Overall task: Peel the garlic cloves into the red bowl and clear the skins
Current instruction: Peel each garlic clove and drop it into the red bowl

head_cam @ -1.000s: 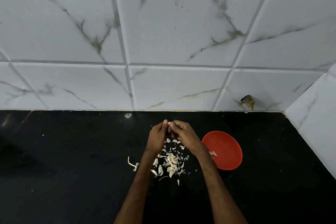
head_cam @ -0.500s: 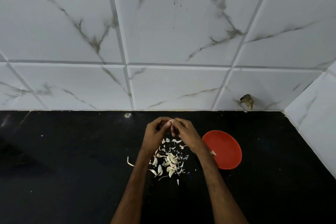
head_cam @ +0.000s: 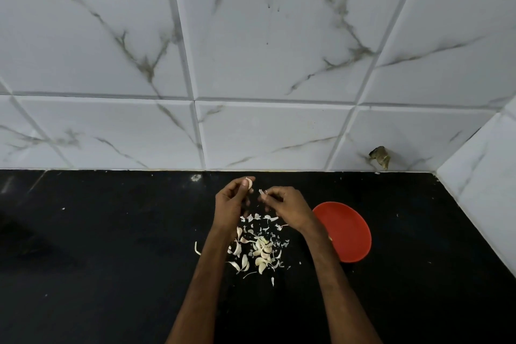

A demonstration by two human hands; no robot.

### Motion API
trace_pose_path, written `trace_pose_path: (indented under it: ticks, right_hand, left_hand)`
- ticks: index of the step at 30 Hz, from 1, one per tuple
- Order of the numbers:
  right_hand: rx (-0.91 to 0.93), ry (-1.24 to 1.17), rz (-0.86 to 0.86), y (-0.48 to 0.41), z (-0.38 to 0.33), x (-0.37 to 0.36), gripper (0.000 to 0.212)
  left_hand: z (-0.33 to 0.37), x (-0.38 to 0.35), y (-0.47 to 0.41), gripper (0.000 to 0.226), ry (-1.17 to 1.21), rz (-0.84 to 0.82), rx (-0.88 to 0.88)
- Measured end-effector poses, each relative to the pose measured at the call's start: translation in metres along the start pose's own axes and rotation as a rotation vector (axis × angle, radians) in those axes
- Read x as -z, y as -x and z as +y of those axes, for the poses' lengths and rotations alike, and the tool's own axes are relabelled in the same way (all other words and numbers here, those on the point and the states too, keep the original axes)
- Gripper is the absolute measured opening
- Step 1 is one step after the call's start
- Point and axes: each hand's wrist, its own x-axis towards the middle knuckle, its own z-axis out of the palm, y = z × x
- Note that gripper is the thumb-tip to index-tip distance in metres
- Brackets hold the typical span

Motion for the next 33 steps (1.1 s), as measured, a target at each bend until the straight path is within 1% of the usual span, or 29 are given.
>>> trace_pose_path:
  ticks: [2,5,6,7,9,12,15,16,18,22,28,31,33]
  right_hand:
    - [-0.032,0.12,0.003,0.001,0.0,0.003,0.024]
    - [-0.098,0.272,0.036,0.003,-0.004,0.006,0.041]
    - [-0.088,0.302,0.076,0.003,-0.004,0.006,0.04]
    - [-0.061,0.303,0.128,0.002,-0.005,0.007,0.032]
    - [0.026,0.227,0.229,0.002,-0.007,0.007,0.009]
    - [0.144,0.029,0.282,0.001,-0.014,0.004,0.01]
    - [0.179,-0.018,0.284,-0.001,-0.017,-0.002,0.004]
    - [0.169,-0.026,0.293,-0.001,-0.016,-0.003,0.002]
    - [0.133,-0.053,0.319,-0.002,-0.014,-0.004,0.006]
    - [0.015,-0.18,0.34,-0.004,-0.013,-0.007,0.012]
    - [-0.188,-0.398,0.391,-0.007,-0.012,-0.011,0.016]
    - [-0.235,-0.433,0.43,-0.007,-0.014,-0.014,0.02]
    - [-0.237,-0.447,0.426,-0.007,-0.015,-0.015,0.021]
  left_hand:
    - [0.001,-0.001,-0.001,0.017,-0.08,0.003,-0.024]
    - [0.0,-0.001,-0.002,0.017,-0.18,-0.008,-0.061]
    - [0.0,-0.001,-0.002,0.017,-0.201,-0.008,-0.075]
    - [0.0,-0.002,-0.002,0.017,-0.22,-0.008,-0.087]
    - [0.001,-0.003,-0.002,0.016,-0.256,-0.013,-0.108]
    - [0.004,-0.002,-0.004,0.011,-0.332,-0.036,-0.151]
    - [0.005,0.0,-0.006,0.009,-0.457,-0.075,-0.182]
    - [0.005,0.0,-0.006,0.008,-0.496,-0.077,-0.189]
    - [0.005,-0.002,-0.005,0.007,-0.542,-0.07,-0.194]
    - [0.008,-0.005,-0.002,0.01,-0.538,-0.066,-0.241]
    - [0.005,-0.015,0.005,0.026,-0.612,-0.028,-0.359]
    - [0.003,-0.017,0.006,0.023,-0.653,-0.024,-0.422]
    - [0.005,-0.017,0.005,0.024,-0.667,-0.026,-0.455]
